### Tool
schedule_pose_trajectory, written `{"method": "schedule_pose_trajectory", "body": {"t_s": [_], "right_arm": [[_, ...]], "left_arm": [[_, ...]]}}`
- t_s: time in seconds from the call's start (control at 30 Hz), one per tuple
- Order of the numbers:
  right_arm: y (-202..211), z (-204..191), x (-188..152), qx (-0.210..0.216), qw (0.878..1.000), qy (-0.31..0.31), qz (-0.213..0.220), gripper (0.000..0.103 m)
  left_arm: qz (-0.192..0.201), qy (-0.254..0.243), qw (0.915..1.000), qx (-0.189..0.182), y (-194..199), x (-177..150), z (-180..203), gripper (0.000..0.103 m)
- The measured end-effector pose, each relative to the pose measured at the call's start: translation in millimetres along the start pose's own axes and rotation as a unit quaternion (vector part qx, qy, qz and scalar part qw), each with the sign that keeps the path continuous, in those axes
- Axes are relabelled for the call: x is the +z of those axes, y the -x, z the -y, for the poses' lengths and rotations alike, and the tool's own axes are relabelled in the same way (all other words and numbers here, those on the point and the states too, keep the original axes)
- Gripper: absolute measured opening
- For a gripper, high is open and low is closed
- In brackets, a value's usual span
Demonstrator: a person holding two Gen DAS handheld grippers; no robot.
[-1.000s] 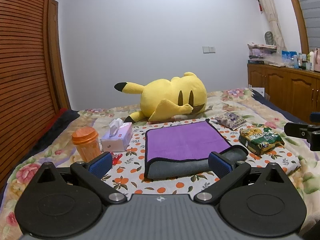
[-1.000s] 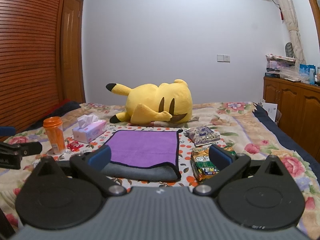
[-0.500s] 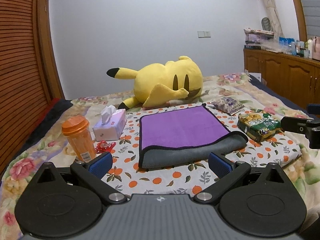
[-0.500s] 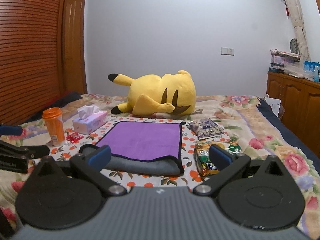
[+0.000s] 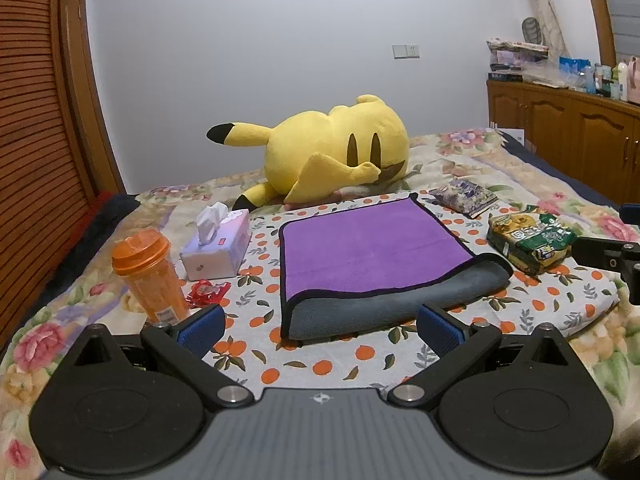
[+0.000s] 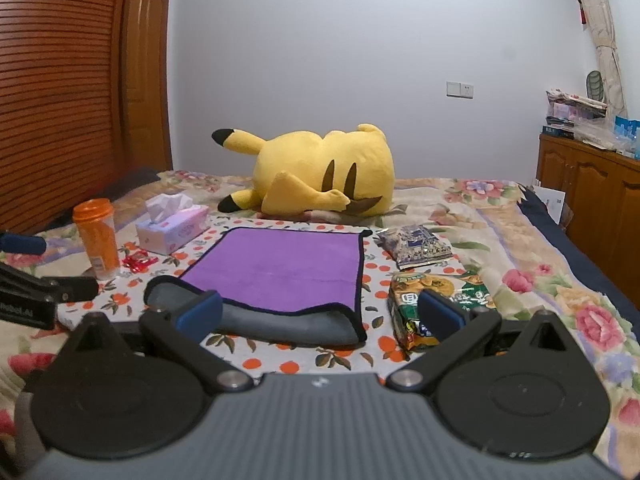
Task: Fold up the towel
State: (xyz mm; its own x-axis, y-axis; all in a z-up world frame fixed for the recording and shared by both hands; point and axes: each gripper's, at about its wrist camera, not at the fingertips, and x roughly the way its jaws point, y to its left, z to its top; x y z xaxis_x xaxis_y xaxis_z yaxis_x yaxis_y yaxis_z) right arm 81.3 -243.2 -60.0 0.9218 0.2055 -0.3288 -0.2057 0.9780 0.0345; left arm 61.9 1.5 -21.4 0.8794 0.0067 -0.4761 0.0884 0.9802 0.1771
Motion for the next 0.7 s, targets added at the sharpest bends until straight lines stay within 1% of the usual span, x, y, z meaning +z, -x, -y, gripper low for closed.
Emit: {"method": "schedule_pose_trajectory", "body": {"t_s": [0.23, 0.7], "right_arm": [[-10.2, 1.9, 1.7, 0.008, 1.0, -0.001, -0.004, 0.103], [-34.4, -0.1, 7.6, 0.016, 1.0, 0.009, -0.012, 0.103]], "left_arm": [[-0.005, -0.001, 1.0, -0.003, -12.5, 4.4, -4.5, 0.103], [-0.007, 0.019, 0.9997, -0.014, -34.7, 15.7, -19.9, 0.103]]}}
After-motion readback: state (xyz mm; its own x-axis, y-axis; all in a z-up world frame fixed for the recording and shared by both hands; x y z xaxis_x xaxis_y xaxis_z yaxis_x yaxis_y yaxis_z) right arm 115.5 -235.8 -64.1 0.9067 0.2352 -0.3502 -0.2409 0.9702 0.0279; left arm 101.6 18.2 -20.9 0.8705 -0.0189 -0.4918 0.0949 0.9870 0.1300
